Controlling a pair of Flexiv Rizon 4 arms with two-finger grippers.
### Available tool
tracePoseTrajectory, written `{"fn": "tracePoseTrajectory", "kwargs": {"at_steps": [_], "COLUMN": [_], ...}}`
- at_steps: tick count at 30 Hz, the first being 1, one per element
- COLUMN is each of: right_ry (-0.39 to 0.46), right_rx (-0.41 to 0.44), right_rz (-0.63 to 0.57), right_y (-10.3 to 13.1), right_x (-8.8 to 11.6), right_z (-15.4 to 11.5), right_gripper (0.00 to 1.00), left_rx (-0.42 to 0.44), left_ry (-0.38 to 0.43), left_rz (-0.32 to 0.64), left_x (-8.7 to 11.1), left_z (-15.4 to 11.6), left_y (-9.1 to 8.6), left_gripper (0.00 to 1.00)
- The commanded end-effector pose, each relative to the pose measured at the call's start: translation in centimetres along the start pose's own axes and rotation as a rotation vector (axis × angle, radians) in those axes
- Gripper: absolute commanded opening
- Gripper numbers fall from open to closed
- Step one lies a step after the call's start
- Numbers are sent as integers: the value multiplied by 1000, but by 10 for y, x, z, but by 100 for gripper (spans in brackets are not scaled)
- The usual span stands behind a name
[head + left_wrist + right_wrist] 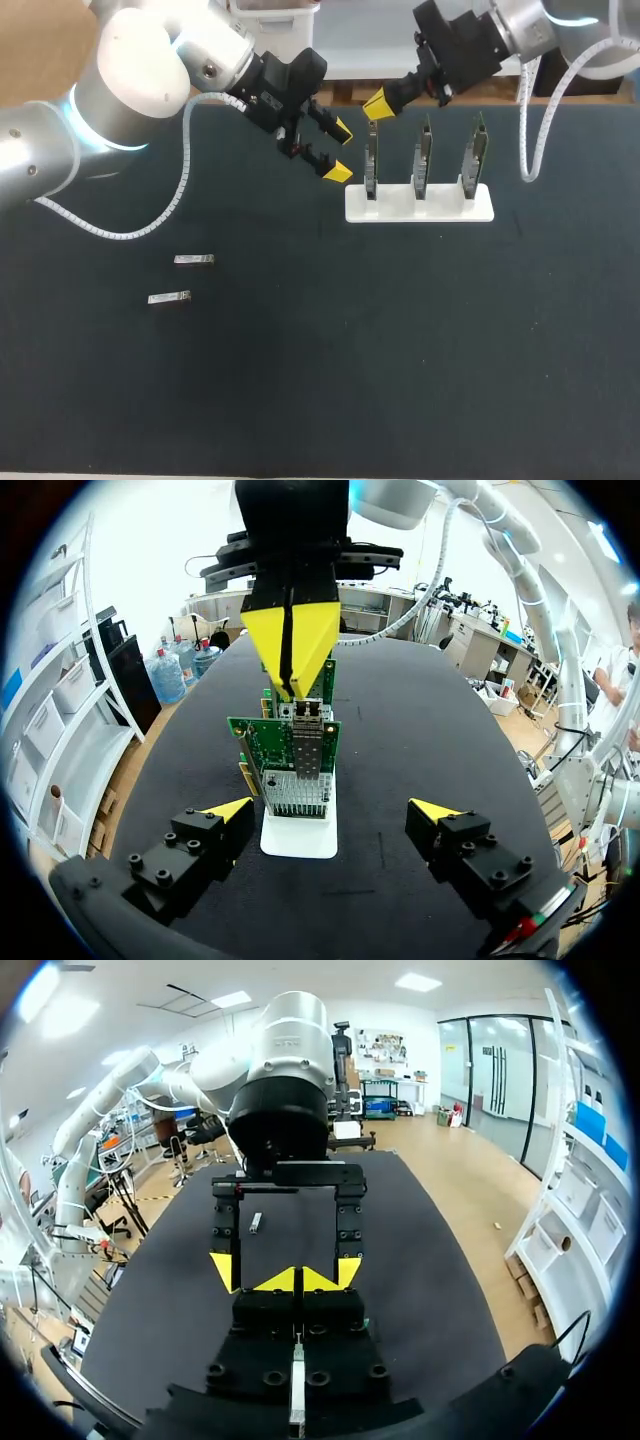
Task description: Pick up the optical module with the left hand, and insert it into the network port with the right hand.
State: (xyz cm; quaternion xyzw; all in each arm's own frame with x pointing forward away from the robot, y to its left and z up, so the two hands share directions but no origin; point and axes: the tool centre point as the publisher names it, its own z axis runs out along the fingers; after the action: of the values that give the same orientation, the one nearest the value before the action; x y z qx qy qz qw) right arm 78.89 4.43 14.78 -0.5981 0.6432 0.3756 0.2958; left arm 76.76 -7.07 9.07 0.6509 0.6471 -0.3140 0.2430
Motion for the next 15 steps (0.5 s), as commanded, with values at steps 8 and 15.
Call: {"fn": "tracePoseTrajectory", "kwargs": {"at_steps": [8,15], "right_ry": [14,14], "right_rx": [-8,-6], "right_rz": [12,34], "right_y": [-4,-4], "right_x": [5,11], "right_z": [5,6], "right_gripper": [0,0], "left_rx": [4,4], "left_ry": [4,4], "left_rz": [-1,-1], "left_x": [-1,-1], "left_z": [0,0], "left_y": [2,2], "left_gripper": [100,100]}}
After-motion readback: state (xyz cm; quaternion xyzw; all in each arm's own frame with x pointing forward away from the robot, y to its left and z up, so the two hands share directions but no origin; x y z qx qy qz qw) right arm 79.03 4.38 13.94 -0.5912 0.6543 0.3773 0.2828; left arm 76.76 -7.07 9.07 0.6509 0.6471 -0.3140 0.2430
